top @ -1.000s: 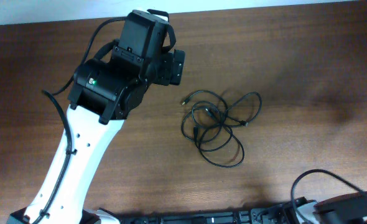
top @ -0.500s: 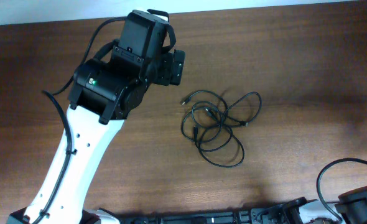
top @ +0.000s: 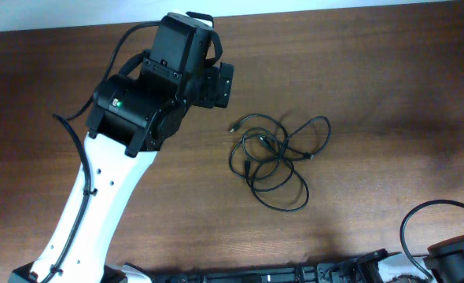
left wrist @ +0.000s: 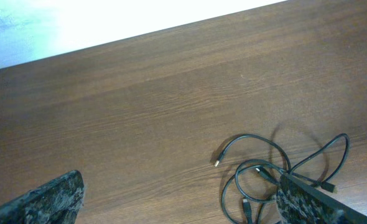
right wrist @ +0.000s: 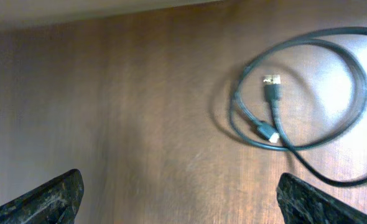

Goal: Untangle cables

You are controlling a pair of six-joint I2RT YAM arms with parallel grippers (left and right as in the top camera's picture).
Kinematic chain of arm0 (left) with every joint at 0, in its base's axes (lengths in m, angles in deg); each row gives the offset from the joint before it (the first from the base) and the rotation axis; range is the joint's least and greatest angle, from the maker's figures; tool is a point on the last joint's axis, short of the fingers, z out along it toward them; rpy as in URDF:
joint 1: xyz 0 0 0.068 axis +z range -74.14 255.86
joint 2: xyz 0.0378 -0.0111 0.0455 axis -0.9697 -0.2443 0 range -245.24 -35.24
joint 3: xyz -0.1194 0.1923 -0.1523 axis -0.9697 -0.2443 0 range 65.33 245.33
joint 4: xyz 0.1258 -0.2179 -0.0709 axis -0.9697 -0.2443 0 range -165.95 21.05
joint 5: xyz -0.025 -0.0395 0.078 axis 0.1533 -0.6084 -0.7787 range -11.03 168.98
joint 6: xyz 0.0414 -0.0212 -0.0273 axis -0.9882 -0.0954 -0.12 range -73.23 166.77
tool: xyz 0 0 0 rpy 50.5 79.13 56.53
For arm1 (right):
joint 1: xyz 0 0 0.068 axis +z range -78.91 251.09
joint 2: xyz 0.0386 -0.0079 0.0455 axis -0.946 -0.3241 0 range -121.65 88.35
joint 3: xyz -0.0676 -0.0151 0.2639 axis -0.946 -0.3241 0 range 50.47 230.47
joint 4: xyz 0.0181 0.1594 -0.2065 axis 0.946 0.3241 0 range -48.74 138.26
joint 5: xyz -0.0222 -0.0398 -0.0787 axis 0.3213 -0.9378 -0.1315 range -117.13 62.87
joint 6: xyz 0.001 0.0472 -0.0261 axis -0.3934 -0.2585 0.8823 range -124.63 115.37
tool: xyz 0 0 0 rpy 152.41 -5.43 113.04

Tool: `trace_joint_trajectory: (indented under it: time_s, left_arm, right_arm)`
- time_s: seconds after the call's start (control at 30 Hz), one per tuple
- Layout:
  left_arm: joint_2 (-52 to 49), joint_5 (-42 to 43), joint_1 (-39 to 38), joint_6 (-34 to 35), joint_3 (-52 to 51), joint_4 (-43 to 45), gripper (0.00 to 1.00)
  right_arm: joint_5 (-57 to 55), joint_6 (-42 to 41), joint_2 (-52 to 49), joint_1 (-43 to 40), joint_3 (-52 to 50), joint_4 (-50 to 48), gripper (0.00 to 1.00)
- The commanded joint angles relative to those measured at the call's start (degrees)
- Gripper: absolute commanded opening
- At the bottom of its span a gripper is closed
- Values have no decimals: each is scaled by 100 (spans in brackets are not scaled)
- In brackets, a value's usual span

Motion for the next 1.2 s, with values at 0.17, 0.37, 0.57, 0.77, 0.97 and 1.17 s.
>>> trace_joint_trajectory:
  time_s: [0.17,0.37,0.57,0.77,0.97,1.17]
  left_arm:
    - [0,-55,24,70,98,-24,99]
    - [0,-55,24,70,98,-24,99]
    - [0,-55,24,70,98,-24,99]
    - [0,-55,24,70,98,-24,99]
    - [0,-55,24,70,98,-24,99]
    - [0,-55,24,70,98,-24,99]
  right_arm:
    - [2846,1860,570,-2,90,356,99]
    - [2973,2468,675,570,90,1172,99]
    - [2940,2612,675,1921,90,1587,99]
    - [2686,2610,673,3519,87,2315,99]
    - [2785,2522,662,5034,87,2398,98]
    - [2813,2522,656,6465,87,2315,99]
